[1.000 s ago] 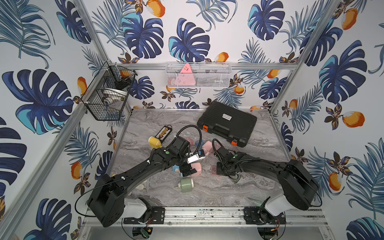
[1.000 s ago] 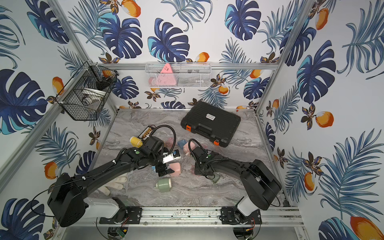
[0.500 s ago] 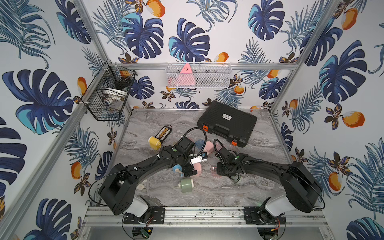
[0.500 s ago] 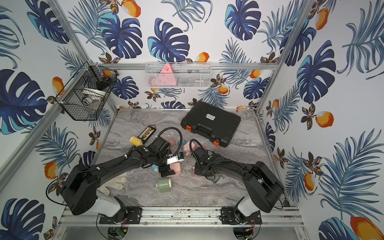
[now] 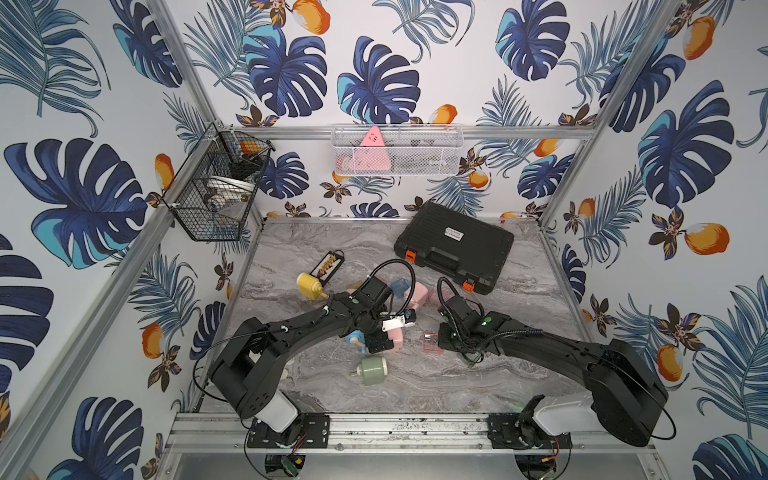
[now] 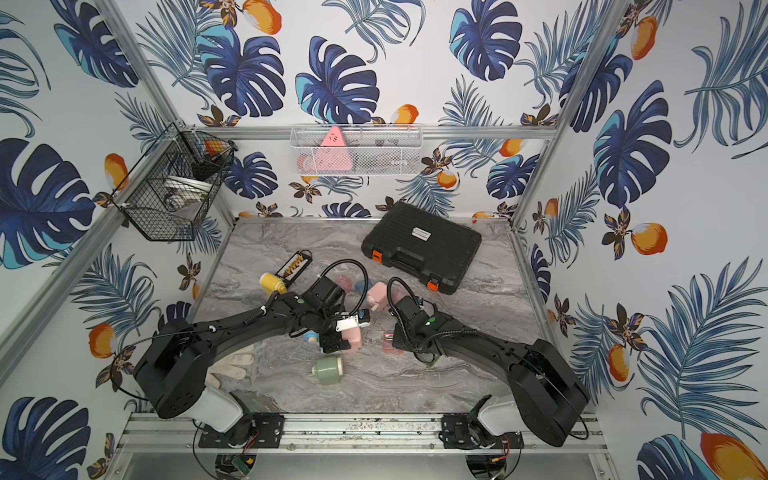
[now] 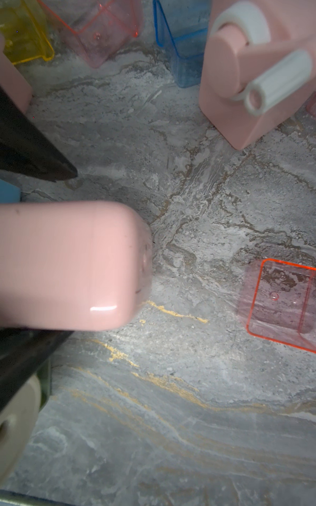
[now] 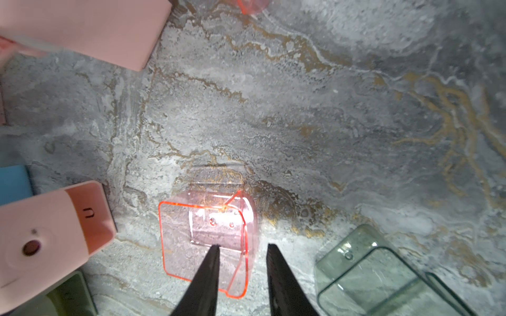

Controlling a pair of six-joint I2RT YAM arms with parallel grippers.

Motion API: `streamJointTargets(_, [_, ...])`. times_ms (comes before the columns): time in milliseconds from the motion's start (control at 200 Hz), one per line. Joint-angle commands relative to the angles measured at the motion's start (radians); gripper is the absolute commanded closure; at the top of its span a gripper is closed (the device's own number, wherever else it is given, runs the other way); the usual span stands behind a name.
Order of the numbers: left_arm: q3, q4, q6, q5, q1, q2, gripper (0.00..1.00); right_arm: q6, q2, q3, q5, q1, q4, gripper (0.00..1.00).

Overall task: Put the tray back into the pencil sharpener
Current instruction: Adjust the container at the center of the board, then pick up the pencil sharpener from the center of the board.

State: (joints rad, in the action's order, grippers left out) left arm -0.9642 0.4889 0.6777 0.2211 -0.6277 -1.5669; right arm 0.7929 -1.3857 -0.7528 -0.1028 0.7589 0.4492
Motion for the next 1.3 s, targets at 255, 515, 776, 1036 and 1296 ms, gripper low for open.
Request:
streamJointTargets(255, [0.0, -0.051, 0.05, 0.07, 0.0, -0.006, 0.36, 0.029, 0.022, 0.014, 0.007, 0.002, -0.034, 0.68])
streamJointTargets(515, [-0.032, -0.079, 0.088, 0.124, -0.014, -0.038, 0.39, 0.038, 0.049, 0.023, -0.003, -0.018, -0.011, 0.68])
streamJointTargets(776, [-0.026, -0.101, 0.088, 0.136, -0.027, -0.059, 0.39, 0.042, 0.055, 0.027, 0.05, -0.038, -0.005, 0.68])
streamJointTargets(1036, [-0.006, -0.118, 0.109, 0.116, -0.052, -0.075, 0.39, 0.069, -0.018, 0.031, 0.084, -0.047, -0.054, 0.72])
streamJointTargets(1296, [-0.007, -0.119, 0.111, 0.104, -0.066, -0.091, 0.39, 0.061, -0.07, 0.033, 0.13, -0.049, -0.129, 0.74])
